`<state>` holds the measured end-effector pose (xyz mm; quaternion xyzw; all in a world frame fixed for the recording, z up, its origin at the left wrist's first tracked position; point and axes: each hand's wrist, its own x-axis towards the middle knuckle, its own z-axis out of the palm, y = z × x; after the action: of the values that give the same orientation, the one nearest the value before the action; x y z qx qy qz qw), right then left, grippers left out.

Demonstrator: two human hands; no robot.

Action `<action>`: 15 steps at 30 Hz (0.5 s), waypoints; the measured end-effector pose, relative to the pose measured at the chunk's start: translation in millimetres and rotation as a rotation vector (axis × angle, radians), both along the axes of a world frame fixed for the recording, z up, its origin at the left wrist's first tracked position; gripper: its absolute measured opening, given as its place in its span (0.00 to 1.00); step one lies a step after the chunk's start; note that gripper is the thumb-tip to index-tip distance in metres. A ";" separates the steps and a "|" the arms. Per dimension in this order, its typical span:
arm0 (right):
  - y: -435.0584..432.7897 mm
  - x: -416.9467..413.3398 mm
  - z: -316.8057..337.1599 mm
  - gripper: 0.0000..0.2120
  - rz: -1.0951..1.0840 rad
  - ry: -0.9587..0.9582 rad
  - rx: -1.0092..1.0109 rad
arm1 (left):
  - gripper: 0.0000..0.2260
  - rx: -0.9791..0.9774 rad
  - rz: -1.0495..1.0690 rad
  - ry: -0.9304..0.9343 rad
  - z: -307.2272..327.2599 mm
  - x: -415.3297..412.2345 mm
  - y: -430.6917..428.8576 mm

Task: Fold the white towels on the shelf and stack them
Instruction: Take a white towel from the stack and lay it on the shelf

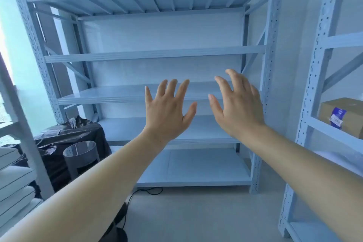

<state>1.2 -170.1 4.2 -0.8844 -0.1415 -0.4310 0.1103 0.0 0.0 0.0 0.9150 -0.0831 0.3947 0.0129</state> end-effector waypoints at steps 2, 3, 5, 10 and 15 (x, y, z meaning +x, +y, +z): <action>34.3 3.5 0.5 0.23 0.060 -0.018 0.030 | 0.27 0.016 0.058 -0.038 0.9 -4.9 34.5; 54.1 4.5 0.0 0.23 0.086 -0.024 0.032 | 0.27 0.028 0.093 -0.053 0.3 -6.8 54.2; 98.8 5.7 -3.0 0.24 0.149 -0.013 0.029 | 0.27 0.048 0.163 -0.073 -0.6 -15.6 98.3; 221.5 -5.9 -8.6 0.23 0.389 -0.022 0.046 | 0.27 0.086 0.376 -0.057 -2.7 -65.6 208.3; 349.2 -46.9 -12.0 0.22 0.704 -0.041 0.074 | 0.27 0.095 0.664 -0.047 -7.9 -146.8 312.5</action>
<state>-45.7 179.1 -7.8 -0.7679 -0.4241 -0.3890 0.2813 -146.8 312.5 -7.9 0.8824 0.2008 0.3938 -0.1611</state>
